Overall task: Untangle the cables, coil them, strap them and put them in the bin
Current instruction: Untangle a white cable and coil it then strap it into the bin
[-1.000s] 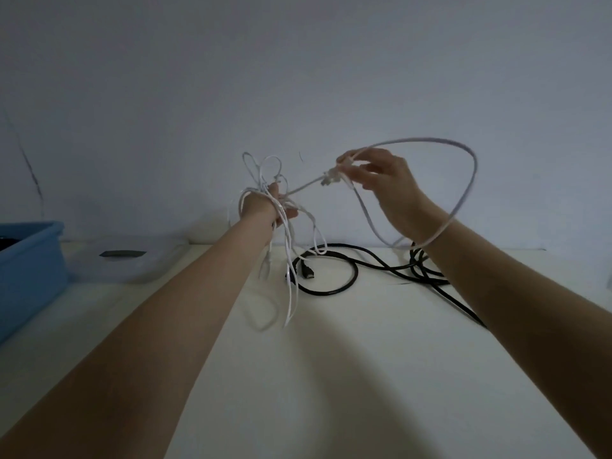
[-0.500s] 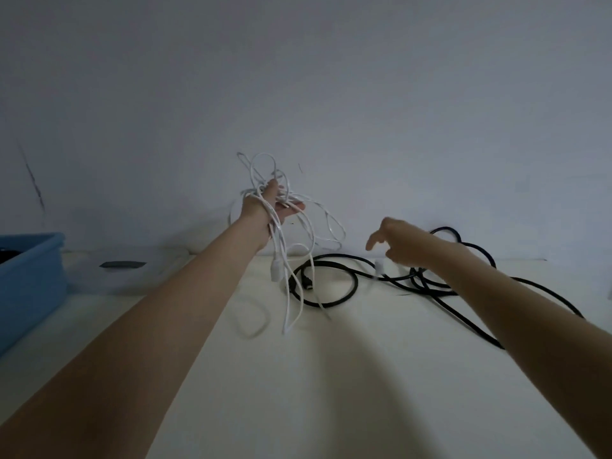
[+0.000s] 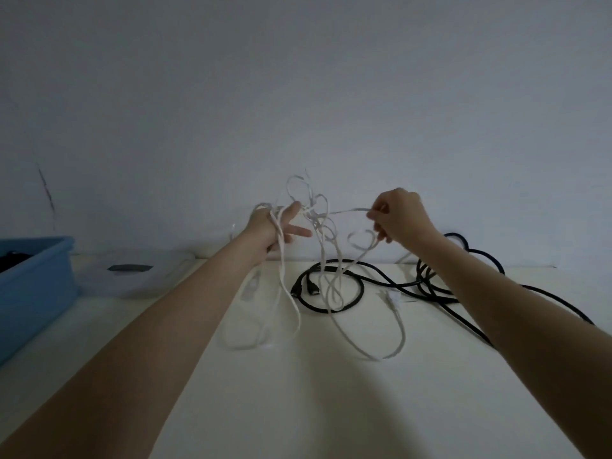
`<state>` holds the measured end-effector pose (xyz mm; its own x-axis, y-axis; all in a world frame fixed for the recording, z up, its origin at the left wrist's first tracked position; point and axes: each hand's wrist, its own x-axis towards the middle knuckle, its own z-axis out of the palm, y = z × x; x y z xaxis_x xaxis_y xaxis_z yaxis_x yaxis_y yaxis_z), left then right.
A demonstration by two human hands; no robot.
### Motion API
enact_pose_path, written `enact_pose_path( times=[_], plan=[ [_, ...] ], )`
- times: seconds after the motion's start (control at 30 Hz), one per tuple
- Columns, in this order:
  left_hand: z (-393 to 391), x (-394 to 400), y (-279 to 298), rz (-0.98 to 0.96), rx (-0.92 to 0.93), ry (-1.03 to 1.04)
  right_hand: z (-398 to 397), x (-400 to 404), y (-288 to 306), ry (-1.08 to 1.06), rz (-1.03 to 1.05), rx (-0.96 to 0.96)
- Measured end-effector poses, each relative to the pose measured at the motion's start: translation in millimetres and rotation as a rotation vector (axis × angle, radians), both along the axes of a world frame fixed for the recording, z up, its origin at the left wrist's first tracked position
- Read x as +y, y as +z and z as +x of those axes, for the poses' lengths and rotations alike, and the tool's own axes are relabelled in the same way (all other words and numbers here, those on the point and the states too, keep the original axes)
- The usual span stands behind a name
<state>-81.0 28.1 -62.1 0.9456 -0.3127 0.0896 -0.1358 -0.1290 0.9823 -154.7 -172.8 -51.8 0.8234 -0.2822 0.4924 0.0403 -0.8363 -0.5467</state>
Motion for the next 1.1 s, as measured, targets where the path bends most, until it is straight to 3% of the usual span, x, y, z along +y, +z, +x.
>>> enact_pose_path(
  times=[0.2, 0.37, 0.47, 0.73, 0.87, 1.0, 1.1],
  plan=[
    [8.0, 9.7, -3.2, -0.118, 0.046, 0.012, -11.3, -32.1, -2.7, -0.144, 0.017, -0.020],
    [-8.1, 0.7, 6.6, -0.163, 0.165, -0.172, -11.4, -19.2, -5.1, 0.158, -0.036, 0.236],
    [-11.2, -0.9, 5.0, -0.199, 0.195, -0.214, -10.0, -10.2, -4.2, 0.224, -0.069, 0.231],
    [-13.3, -17.6, 9.9, -0.315, 0.225, -0.186, -7.8, 16.3, -4.2, 0.401, 0.348, 0.188],
    [-28.3, -25.5, 14.8, -0.420, 0.277, -0.235, 2.1, 27.4, -2.8, 0.239, 0.353, 0.095],
    [-27.1, -34.2, 18.4, -0.752, 0.411, -0.137, 9.5, 26.7, -8.0, 0.054, 0.327, -0.029],
    [-17.7, -41.4, 18.7, -0.761, 0.470, -0.045, 10.1, 27.3, -15.5, 0.009, 0.293, 0.084]
  ],
)
